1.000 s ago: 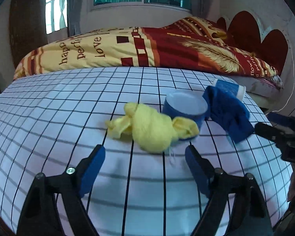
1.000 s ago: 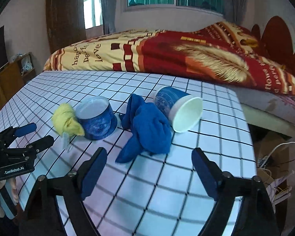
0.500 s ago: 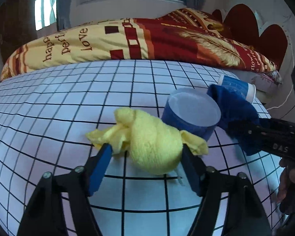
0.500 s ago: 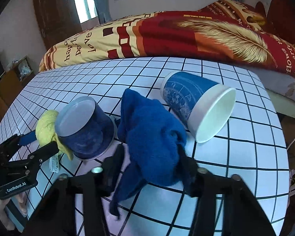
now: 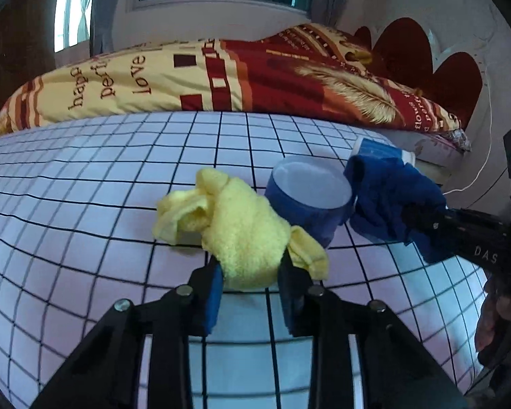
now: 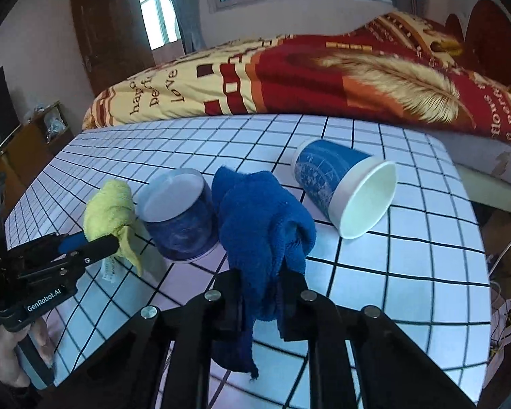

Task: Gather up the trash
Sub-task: 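Grasp the yellow cloth with the left tool while the right tool grasps the blue cloth, then carry the yellow cloth and blue cloth over the black bin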

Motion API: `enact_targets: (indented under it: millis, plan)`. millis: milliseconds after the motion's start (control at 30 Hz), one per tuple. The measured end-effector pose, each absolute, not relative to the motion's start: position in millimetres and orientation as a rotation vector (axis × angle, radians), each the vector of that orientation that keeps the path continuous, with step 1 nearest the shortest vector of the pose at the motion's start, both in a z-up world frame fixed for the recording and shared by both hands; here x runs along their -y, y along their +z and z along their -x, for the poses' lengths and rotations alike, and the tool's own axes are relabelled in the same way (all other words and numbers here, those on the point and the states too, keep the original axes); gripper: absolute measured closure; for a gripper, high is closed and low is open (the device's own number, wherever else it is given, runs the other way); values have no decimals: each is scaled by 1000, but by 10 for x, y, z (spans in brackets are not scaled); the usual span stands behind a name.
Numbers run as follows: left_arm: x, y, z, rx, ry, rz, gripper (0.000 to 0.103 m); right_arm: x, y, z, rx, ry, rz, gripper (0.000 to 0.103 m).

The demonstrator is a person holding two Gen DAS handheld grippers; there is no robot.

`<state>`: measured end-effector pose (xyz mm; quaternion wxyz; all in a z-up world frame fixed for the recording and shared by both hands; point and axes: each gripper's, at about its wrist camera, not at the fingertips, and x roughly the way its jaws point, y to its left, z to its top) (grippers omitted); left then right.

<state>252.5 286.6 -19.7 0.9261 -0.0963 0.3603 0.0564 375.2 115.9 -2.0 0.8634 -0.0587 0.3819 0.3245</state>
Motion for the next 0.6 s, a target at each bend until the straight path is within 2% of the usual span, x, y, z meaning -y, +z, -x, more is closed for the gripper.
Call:
enact_targets:
  millis: [600]
  plan:
    - [-2172, 91, -1808, -688, 14, 130, 73, -212, 472, -2745, -639, 659, 80, 90]
